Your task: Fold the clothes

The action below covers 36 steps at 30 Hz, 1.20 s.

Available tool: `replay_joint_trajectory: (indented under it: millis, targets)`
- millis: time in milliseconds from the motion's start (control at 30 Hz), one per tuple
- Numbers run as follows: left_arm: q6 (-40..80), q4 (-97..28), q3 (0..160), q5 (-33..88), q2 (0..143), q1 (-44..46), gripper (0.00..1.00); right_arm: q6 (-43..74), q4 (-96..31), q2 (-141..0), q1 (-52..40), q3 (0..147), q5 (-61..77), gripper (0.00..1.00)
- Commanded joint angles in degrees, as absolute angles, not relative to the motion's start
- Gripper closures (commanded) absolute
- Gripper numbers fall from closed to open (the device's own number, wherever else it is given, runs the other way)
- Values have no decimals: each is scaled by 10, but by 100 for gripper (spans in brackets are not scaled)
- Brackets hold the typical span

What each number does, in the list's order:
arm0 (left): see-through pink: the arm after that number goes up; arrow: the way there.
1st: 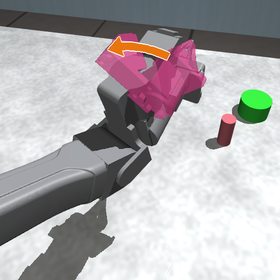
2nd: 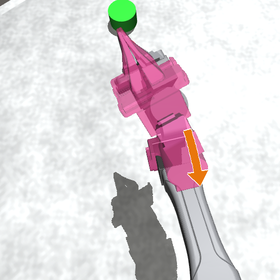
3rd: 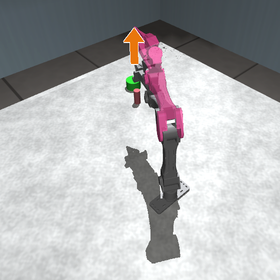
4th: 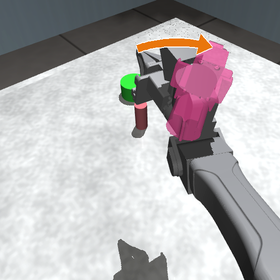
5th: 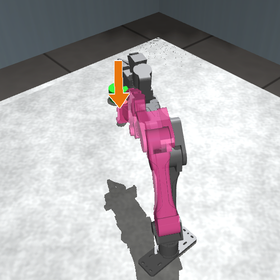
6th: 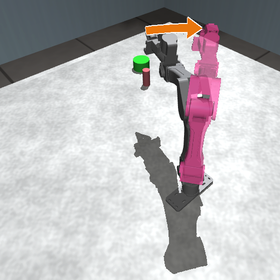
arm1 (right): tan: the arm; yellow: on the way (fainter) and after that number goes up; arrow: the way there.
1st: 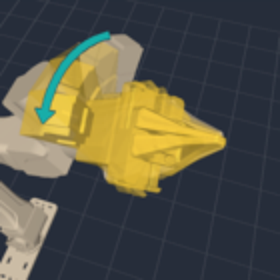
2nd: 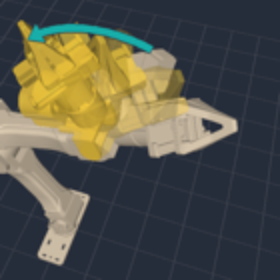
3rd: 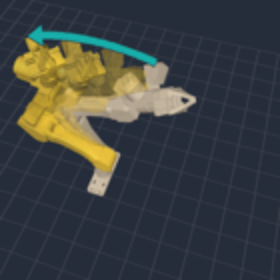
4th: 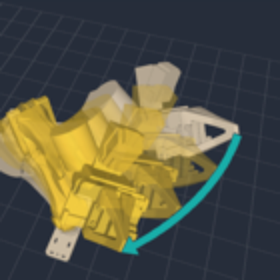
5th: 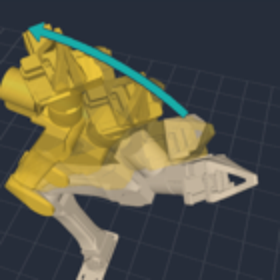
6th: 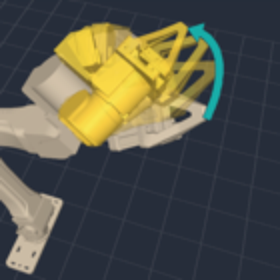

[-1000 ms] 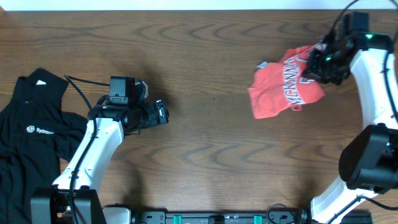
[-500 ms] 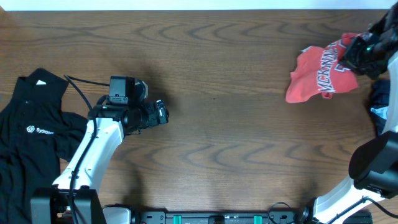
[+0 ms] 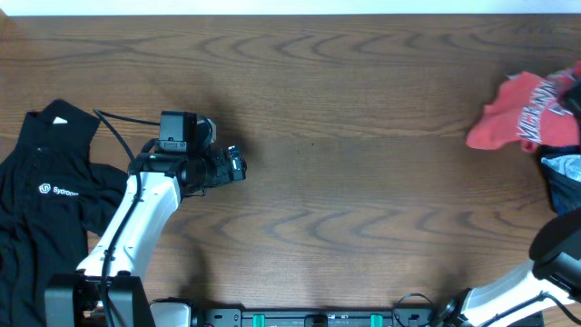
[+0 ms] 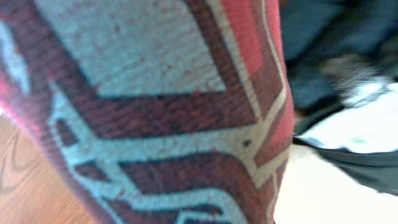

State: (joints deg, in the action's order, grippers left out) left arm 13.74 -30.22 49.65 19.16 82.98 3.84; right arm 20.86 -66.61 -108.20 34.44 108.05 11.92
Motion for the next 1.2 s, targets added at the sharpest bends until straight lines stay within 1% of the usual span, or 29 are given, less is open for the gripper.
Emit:
replay_joint_trajectory:
  millis: [0,333,633,800,1167]
  targets:
    - [143,-302,504,205,827,36,2,207,-665,-1068,383,1100,131,99]
    - [143,-291,504,214,827,36,2,198,-690,-1068,495,1109,159,99]
    - [143,-292,504,221,827,36,2,197,-722,-1068,584,1155,181,99]
    - [143,-297,504,221,827,36,2,196,-726,-1068,606,1155,181,99]
    - [142,-300,504,234,827,36,2,194,-712,-1068,606,1155,180,99]
